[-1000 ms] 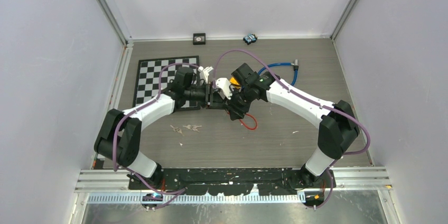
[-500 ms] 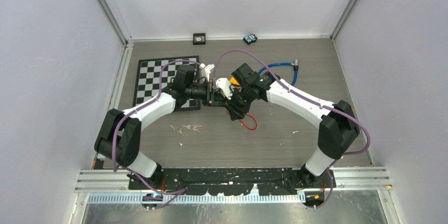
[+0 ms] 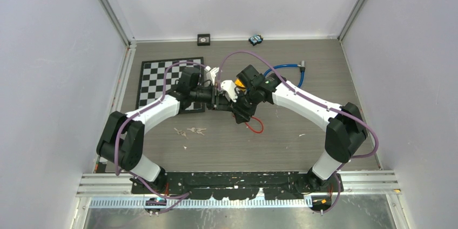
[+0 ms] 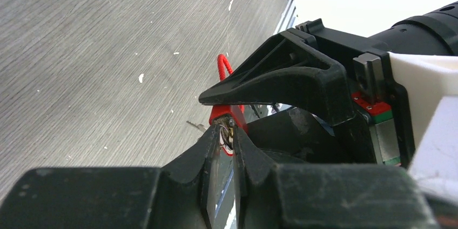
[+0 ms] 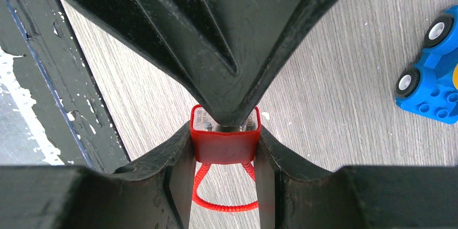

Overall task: Unlock with the key
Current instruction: Unlock the lock.

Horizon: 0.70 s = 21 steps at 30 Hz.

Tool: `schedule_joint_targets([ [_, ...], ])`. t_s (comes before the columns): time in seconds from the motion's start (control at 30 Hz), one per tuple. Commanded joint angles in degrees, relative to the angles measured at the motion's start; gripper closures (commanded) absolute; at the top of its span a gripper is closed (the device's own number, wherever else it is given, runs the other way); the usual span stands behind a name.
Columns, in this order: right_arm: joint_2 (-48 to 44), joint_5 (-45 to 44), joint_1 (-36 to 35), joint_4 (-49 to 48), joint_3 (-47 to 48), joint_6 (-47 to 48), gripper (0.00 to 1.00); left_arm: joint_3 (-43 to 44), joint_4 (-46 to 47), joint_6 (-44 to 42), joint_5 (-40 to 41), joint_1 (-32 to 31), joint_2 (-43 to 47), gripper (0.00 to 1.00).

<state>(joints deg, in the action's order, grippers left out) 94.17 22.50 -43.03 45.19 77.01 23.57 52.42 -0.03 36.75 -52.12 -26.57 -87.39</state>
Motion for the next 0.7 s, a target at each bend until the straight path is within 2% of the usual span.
schedule_joint_targets([
  [0.0,-1.5,0.3,-0.2,-1.8,0.8,-0.1,1.00,1.3,-1.4,-1.5,-0.1,-0.2,1.4,0.85],
  [0.27,-1.3,-0.1,-0.2,-1.8,1.0,-0.4,1.00,1.2,-0.3,-0.6,-1.2,-0.5,1.0,0.94],
  [0.33,-1.4,-0.2,-0.1,-1.8,0.9,-0.4,1.00,0.9,2.0,-1.1,-2.3,-0.7,1.1,0.99],
  [0.4,-1.5,0.5,0.3,-1.9,0.8,-0.6,1.00,-0.1,4.7,-2.1,-4.0,-0.8,1.6,1.00],
  [0.5,-2.2,4.5,2.0,-1.8,0.1,-1.1,1.00,-3.9,11.7,-4.3,-7.1,-0.8,3.7,1.00],
  [0.6,-3.4,12.4,4.0,-1.3,-0.7,-0.3,1.00,-7.2,19.2,-6.5,-10.3,-0.8,5.5,1.00],
  [0.67,-3.7,16.7,4.6,0.2,-0.7,1.3,1.00,-8.0,20.8,-9.9,-13.0,-0.8,6.3,1.00],
])
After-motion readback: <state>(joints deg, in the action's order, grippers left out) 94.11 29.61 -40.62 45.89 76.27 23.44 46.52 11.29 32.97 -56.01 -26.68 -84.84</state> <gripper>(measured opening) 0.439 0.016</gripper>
